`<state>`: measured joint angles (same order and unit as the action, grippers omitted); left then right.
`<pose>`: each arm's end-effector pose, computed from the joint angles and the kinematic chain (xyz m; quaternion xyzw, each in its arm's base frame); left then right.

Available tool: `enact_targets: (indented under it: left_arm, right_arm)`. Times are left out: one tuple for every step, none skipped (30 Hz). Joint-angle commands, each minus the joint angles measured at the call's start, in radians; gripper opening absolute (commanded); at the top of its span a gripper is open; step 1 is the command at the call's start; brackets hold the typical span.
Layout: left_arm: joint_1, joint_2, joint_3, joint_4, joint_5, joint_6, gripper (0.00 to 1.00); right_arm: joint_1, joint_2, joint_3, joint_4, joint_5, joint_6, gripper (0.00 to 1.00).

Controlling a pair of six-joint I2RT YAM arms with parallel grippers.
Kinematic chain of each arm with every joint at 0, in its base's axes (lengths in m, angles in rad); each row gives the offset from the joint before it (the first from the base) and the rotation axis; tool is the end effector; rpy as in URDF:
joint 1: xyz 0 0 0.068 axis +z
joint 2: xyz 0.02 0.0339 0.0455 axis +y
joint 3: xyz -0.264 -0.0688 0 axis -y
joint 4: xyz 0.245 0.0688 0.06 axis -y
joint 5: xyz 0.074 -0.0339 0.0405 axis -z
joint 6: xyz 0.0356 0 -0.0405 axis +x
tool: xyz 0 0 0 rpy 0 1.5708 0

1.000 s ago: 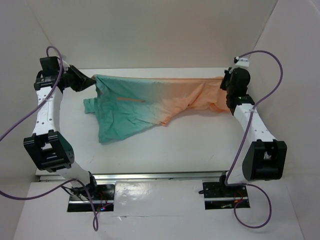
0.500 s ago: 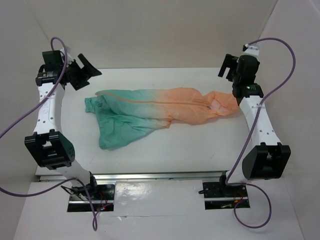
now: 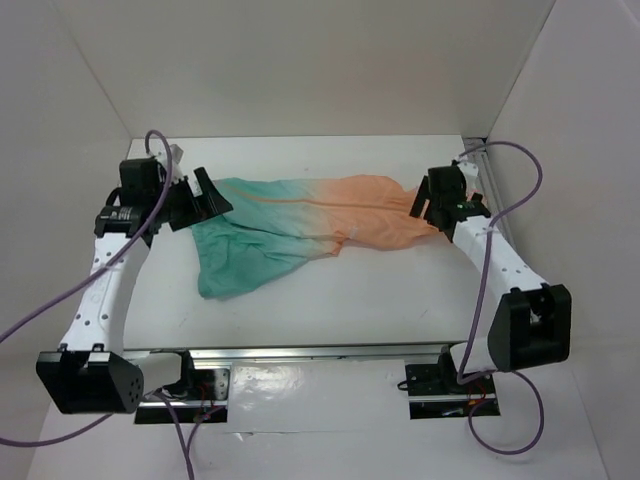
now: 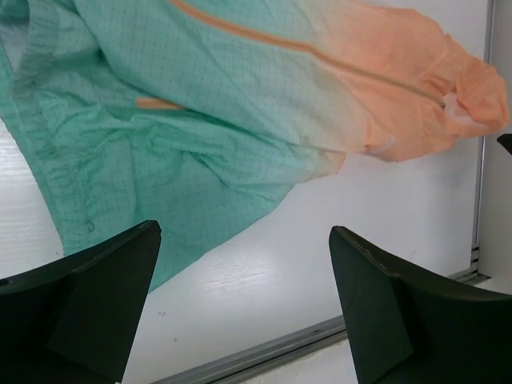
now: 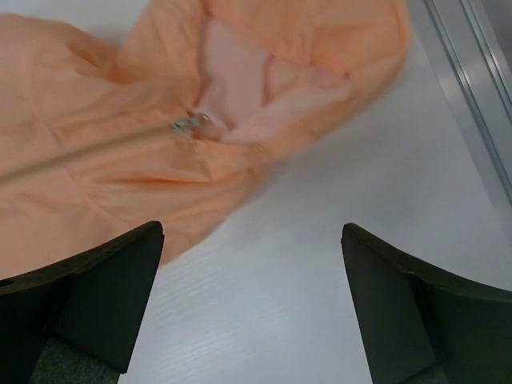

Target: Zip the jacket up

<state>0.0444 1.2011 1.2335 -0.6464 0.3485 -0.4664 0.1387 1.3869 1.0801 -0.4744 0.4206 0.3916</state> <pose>0.2557 -0.0008 0.3657 -0.1437 0.8661 -0.2454 0.4111 0.2982 0.0269 0.2813 0.1935 0.8854 -0.0874 0.4135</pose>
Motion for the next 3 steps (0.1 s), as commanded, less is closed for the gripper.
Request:
enact_targets:
  left_arm:
    - [-0.024, -0.055, -0.075, 0.062, 0.011, 0.023, 1.00]
    - [-0.024, -0.067, -0.092, 0.074, 0.010, 0.023, 1.00]
    - [-0.025, -0.077, -0.123, 0.074, 0.010, 0.023, 1.00]
  right_arm:
    - [0.007, -0.085, -0.068, 0.011, 0.093, 0.050, 0.99]
    - [0.007, -0.085, -0.083, 0.028, 0.093, 0.050, 0.99]
    - [0.007, -0.085, -0.092, 0.028, 0.105, 0.050, 0.99]
